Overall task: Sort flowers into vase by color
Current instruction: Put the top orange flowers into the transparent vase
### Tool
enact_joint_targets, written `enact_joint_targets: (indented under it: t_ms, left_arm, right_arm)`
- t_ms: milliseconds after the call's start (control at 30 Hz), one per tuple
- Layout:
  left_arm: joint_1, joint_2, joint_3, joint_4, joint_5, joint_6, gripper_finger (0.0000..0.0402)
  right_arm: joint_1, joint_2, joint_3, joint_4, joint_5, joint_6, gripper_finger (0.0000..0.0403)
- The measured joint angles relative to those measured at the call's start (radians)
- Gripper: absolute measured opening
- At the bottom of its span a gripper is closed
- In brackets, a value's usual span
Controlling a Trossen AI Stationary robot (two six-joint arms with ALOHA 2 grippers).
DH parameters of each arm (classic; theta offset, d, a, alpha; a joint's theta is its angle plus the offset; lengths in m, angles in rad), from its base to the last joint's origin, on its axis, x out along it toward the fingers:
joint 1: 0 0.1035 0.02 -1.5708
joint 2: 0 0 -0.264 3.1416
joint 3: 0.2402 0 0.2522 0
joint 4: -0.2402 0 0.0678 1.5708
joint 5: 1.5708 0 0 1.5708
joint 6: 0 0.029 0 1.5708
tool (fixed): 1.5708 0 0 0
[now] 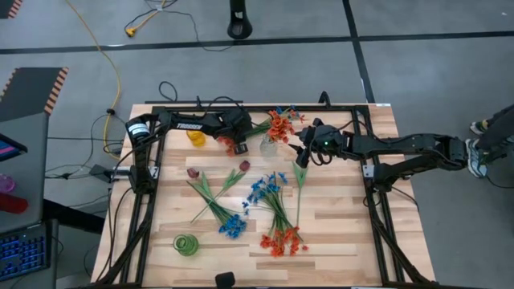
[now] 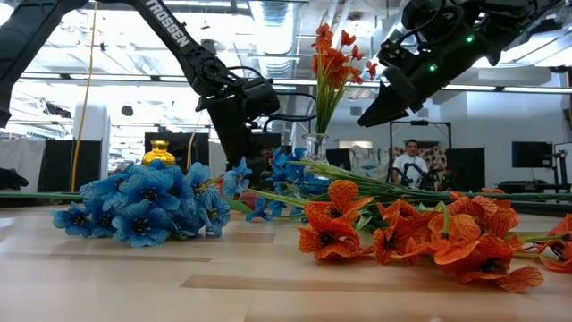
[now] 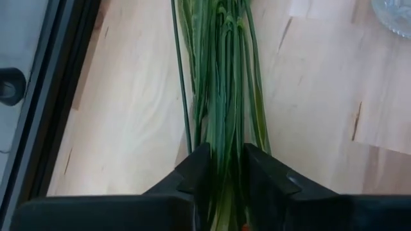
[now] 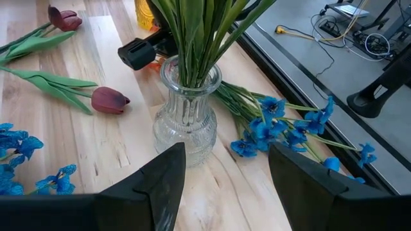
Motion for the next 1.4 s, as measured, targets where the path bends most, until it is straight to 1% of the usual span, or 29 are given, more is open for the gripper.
enact_joint_targets:
  t_ms: [100, 167, 333, 467, 767, 967, 1033, 1200, 1267, 1400]
  left_arm:
    - [0.0, 0.0, 0.0, -0.006, 0.0, 0.0, 0.0062]
    - [0.0, 0.0, 0.014, -0.042, -0.004, 0.0, 0.0053]
    - [-0.006, -0.002, 0.075, -0.125, -0.059, 0.004, 0.0025]
    - [-0.009, -0.002, 0.126, -0.174, -0.061, 0.004, 0.0005]
    - [-0.012, -0.002, 0.221, -0.367, -0.077, 0.009, 0.0008]
    - [-0.028, -0.002, 0.287, -0.469, -0.122, 0.056, 0.0008]
    - [-0.038, -0.002, 0.307, -0.493, -0.157, 0.07, 0.0008]
    - [-0.066, -0.008, 0.347, -0.559, -0.297, 0.099, 0.0003]
    - [-0.076, -0.025, 0.347, -0.562, -0.329, 0.108, 0.0003]
    - [-0.087, -0.08, 0.347, -0.577, -0.36, 0.101, 0.0002]
  right_arm:
    - [0.0, 0.0, 0.0, 0.0, 0.0, 0.0, 0.025]
    - [0.0, 0.0, 0.0, 0.0, 0.0, 0.0, 0.025]
    - [0.0, 0.0, 0.0, 0.0, 0.0, 0.0, 0.025]
    - [0.0, 0.0, 0.0, 0.0, 0.0, 0.0, 0.025]
    - [0.0, 0.0, 0.0, 0.0, 0.0, -0.003, 0.025]
    - [0.0, 0.0, 0.0, -0.002, 0.0, -0.009, 0.025]
    - [0.0, 0.0, 0.0, -0.002, 0.0, -0.009, 0.025]
    - [0.0, 0.0, 0.0, -0.021, 0.0, -0.009, 0.025]
    - [0.0, 0.0, 0.011, -0.066, 0.0, -0.009, 0.025]
    - [0.0, 0.0, 0.041, -0.144, 0.0, -0.009, 0.025]
